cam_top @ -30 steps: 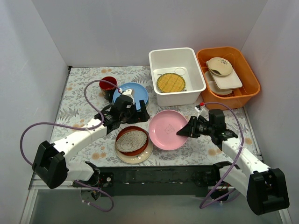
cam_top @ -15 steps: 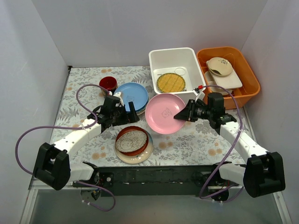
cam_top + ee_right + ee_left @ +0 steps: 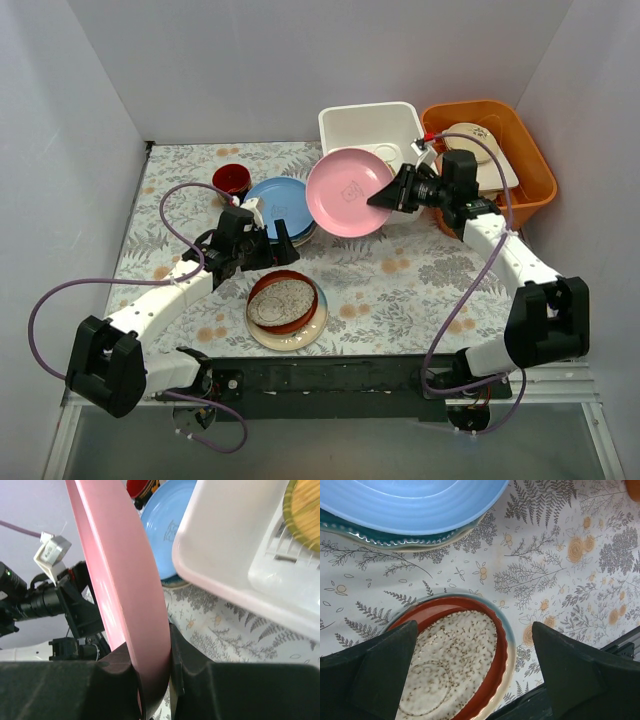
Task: Place the plates into the plastic bin on the countertop
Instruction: Place the plate in the plastic bin.
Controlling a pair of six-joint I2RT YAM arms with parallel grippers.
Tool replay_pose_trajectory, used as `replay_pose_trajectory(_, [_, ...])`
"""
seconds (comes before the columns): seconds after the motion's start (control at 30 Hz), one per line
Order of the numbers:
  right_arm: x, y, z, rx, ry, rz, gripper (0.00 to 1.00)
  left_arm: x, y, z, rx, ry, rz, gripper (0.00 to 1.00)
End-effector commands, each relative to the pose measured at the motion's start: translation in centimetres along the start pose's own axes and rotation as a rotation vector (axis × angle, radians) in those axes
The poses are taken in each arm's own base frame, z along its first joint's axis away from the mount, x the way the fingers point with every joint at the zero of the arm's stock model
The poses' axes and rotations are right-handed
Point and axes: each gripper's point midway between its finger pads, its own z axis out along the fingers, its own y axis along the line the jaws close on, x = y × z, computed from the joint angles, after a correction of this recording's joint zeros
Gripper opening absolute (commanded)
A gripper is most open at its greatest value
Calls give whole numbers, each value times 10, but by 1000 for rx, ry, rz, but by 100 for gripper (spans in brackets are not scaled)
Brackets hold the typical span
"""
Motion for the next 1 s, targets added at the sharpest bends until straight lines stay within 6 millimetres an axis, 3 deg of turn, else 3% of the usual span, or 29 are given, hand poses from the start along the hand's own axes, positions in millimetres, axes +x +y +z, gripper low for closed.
replay_pose_trajectory(0.0, [-54,18,-2,-53,-92,-78,1,-1,-2,-3,25,-17,7,98])
replay_pose_trajectory(0.27, [-106,-6,7,-28,-137,-70,1,-1,0,1,19,-17,7,98])
replay_pose_trajectory(0.4, [-118,-26,15,-13,-135,-45,1,1,0,1,20,-10,9,98])
replay_pose_trajectory(0.77, [-149,-45,27,12,-167,-15,1,3,1,0,17,-6,9,98])
replay_pose_trajectory(0.97, [-162,-67,28,138,-213,-5,1,4,0,1,23,-1,9,98])
